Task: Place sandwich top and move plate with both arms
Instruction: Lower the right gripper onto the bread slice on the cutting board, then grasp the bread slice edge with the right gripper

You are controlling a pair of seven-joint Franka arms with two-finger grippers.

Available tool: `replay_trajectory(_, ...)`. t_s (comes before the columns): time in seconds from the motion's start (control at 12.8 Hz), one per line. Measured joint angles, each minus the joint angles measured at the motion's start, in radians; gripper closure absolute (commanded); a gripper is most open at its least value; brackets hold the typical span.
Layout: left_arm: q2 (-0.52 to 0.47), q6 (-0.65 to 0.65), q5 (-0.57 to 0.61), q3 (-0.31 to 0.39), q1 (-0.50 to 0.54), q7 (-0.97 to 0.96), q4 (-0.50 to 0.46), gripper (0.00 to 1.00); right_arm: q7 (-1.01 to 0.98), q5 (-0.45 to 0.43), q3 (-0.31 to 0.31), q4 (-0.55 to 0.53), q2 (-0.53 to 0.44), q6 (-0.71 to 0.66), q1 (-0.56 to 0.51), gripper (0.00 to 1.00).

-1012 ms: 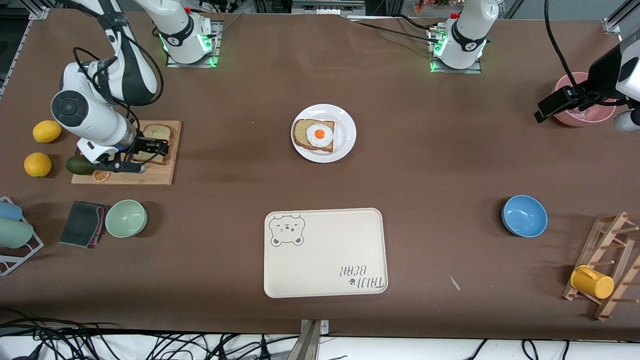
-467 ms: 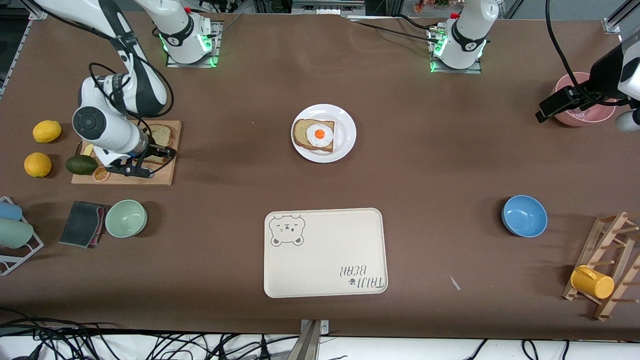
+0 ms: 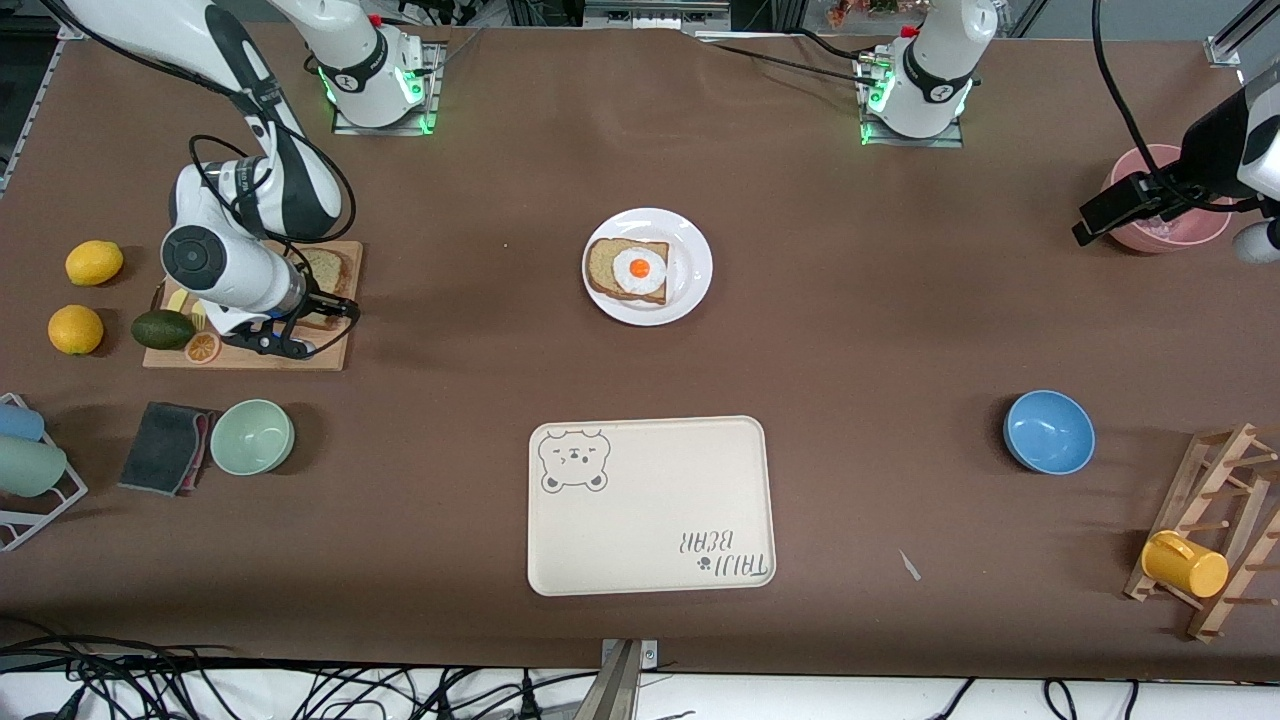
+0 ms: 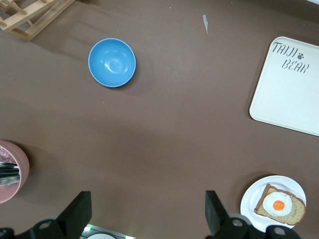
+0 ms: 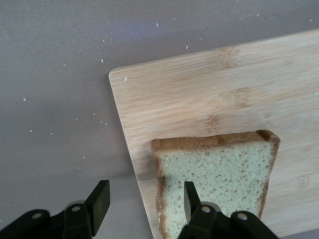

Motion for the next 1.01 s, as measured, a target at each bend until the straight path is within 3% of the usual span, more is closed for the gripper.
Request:
replay_trajectory(0.62, 0.007, 0.001, 0.000, -0.007, -0.008, 0.000, -0.014, 0.00, 0.021, -0.015, -0.001, -0.002, 0.037, 0.000, 0.000, 0.35)
replay_trajectory(1.01, 0.032, 0.029, 0.000, -0.005, -0.002, 0.000, -0.015, 0.00, 0.022, -0.015, -0.005, -0.001, 0.037, -0.020, 0.000, 0.44)
